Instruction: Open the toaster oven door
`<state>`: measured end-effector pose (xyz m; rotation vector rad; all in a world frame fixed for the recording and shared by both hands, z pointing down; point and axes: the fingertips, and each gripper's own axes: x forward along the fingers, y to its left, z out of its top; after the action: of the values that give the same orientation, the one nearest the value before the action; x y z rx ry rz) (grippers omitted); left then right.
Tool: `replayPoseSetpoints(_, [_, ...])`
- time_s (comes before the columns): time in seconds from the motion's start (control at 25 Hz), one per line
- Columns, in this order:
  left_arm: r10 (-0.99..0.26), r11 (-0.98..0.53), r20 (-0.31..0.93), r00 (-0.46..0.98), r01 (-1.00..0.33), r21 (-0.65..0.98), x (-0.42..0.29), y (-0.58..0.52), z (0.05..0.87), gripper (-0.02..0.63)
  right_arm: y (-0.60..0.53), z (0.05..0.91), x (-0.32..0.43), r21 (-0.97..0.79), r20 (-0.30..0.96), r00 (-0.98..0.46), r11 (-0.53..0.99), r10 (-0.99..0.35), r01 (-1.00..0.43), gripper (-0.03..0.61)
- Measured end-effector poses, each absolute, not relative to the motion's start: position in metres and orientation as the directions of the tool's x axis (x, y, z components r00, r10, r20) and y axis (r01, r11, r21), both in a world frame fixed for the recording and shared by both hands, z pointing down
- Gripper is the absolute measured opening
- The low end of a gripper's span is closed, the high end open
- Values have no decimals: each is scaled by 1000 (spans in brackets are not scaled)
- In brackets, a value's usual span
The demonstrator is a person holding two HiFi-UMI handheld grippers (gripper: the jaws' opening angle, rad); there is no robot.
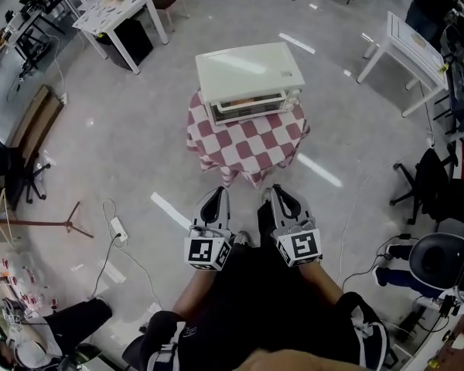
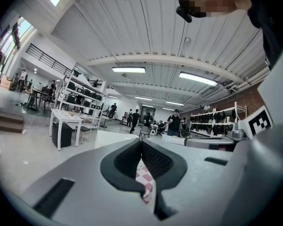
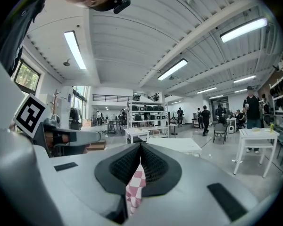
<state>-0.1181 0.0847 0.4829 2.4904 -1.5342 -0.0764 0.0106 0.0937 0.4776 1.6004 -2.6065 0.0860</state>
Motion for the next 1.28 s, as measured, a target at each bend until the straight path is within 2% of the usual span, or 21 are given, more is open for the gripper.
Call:
replayPoseSetpoints(0.72, [-938,-269,143,315,-924,270,-91,-126,490,9,-133,477,33,10,105,-618,622,-779,-783,26])
replayPoseSetpoints(0.96, [-950,-228,142,278,-928,295,-85,-167,486,9,-174,485,40,-34,200,-664,672,-720,-739,26])
replayPoseSetpoints(1.28, [-939,-145,236,248,-913,382,-120,-197,539,9,-196,475,27,-15,106,-627,630,-772,-777,26])
